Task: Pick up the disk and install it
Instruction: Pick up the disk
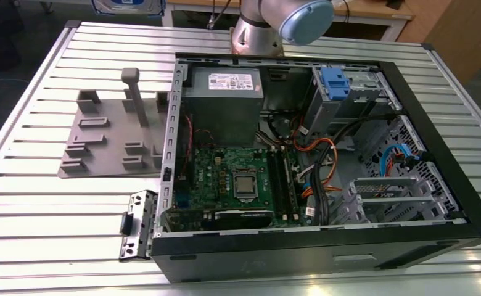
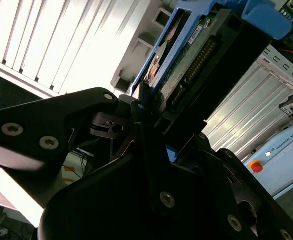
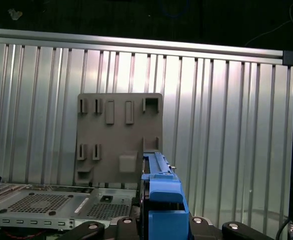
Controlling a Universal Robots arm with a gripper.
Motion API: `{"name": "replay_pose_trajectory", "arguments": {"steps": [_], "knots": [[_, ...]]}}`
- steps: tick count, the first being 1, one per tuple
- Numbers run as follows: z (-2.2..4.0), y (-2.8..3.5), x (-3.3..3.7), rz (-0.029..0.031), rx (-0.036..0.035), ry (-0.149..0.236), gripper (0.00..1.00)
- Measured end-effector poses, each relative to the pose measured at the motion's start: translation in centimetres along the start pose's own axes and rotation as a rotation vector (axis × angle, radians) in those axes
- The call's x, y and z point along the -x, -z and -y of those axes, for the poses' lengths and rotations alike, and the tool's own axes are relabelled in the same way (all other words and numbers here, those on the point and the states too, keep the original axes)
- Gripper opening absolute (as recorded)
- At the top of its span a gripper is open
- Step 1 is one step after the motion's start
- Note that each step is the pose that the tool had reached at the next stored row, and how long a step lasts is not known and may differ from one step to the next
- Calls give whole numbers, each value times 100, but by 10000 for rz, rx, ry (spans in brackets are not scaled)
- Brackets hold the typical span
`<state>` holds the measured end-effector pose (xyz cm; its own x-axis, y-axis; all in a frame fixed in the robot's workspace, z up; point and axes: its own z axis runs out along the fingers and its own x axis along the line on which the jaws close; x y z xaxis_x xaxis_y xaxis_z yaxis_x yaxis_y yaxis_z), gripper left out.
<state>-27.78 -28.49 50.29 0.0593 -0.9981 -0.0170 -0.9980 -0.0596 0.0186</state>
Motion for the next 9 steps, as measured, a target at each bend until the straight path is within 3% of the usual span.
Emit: {"name": "replay_pose_trajectory", "arguments": {"steps": [6,9], "knots": [[247,0,-31,2,53,-1,36],[339,-7,-66,4,64,0,36]]}}
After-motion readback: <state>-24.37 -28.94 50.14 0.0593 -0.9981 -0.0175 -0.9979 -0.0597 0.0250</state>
